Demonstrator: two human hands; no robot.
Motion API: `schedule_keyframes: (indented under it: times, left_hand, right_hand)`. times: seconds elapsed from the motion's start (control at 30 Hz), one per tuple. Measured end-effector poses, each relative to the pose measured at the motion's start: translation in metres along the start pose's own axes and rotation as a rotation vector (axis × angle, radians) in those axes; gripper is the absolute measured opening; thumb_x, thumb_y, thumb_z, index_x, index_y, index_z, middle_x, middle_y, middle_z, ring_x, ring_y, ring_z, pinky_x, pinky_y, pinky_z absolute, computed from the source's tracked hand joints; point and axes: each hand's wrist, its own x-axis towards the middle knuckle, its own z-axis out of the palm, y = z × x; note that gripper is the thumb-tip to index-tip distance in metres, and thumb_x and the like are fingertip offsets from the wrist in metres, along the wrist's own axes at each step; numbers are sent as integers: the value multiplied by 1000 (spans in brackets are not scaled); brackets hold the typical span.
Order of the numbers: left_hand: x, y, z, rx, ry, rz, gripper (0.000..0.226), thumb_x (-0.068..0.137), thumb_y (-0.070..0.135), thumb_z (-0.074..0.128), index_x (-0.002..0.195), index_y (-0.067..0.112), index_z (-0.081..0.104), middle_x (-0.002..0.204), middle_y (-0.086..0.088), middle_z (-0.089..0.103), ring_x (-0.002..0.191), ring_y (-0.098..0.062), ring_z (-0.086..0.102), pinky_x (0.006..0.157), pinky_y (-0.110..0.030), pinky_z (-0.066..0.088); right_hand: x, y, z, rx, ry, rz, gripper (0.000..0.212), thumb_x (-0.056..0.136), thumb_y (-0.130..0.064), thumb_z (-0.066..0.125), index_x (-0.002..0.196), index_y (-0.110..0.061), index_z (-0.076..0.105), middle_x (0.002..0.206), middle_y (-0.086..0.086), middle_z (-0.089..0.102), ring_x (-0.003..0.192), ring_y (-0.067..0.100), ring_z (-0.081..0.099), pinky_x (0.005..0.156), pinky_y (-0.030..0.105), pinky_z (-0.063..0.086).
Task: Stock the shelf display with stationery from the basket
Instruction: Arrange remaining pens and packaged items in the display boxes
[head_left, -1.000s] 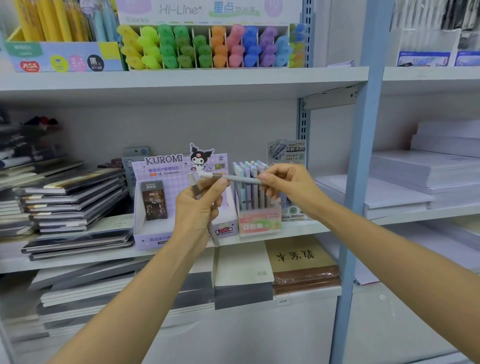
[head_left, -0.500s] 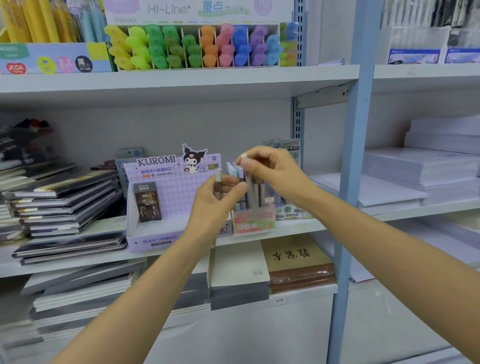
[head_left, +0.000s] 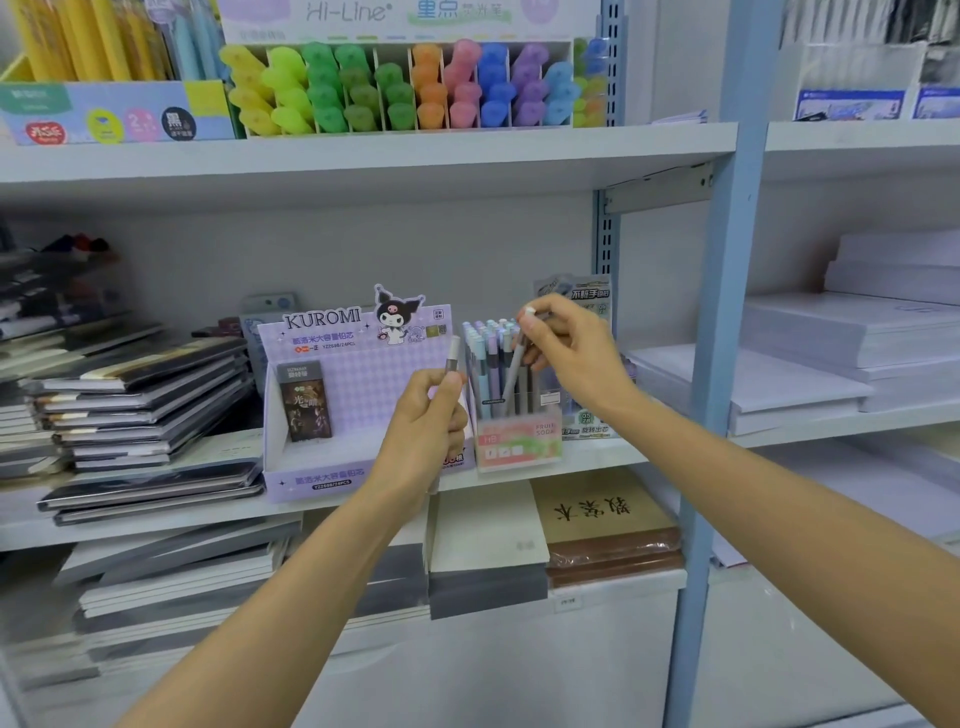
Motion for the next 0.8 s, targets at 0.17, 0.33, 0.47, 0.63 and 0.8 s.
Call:
schedule_keyframes:
  times: [0.17, 0.33, 0.47, 0.63, 0.8]
  left_hand:
    - [-2, -3, -3, 14, -42, -18, 20, 105, 24, 38, 100, 19, 56, 60, 11, 38, 56, -8, 34, 58, -26, 36]
    - [-5, -3, -5, 29, -56, 15, 19, 104, 30, 40, 103, 24, 58, 64, 7, 44, 55, -7, 39, 54, -21, 40]
    - [-6, -4, -5, -13, -41, -20, 16, 103, 27, 42, 106, 18, 55, 63, 8, 47, 51, -5, 40, 49, -15, 39]
    - [-8, -3, -5, -15, -27, -42, 17, 103, 24, 44, 100, 13, 57, 66, 4, 50, 52, -5, 43, 48, -15, 40]
    - [-10, 0, -4, 1, -60, -25, 18, 102, 23, 45, 96, 14, 59, 64, 6, 54, 55, -8, 45, 55, -22, 41]
  right_hand:
    - [4, 1, 1, -58, -100, -12, 17, 99, -21, 53, 99, -9, 65, 80, 8, 71, 69, 21, 68, 64, 24, 57]
    - [7, -3, 10, -107, -171, -32, 16, 97, -25, 57, 109, -15, 60, 81, 4, 71, 69, 19, 69, 64, 27, 58]
    - [7, -3, 14, -178, -102, -73, 10, 95, -23, 60, 103, -18, 57, 83, 3, 66, 66, 17, 66, 62, 30, 55]
    - [2, 3, 17, -324, -66, -84, 10, 90, -19, 67, 95, -11, 65, 78, -1, 55, 69, 8, 48, 67, 26, 43]
    - [-2, -5, 11, -198, -20, -41, 23, 94, -30, 61, 115, -21, 66, 89, -7, 59, 71, 4, 50, 69, 17, 42]
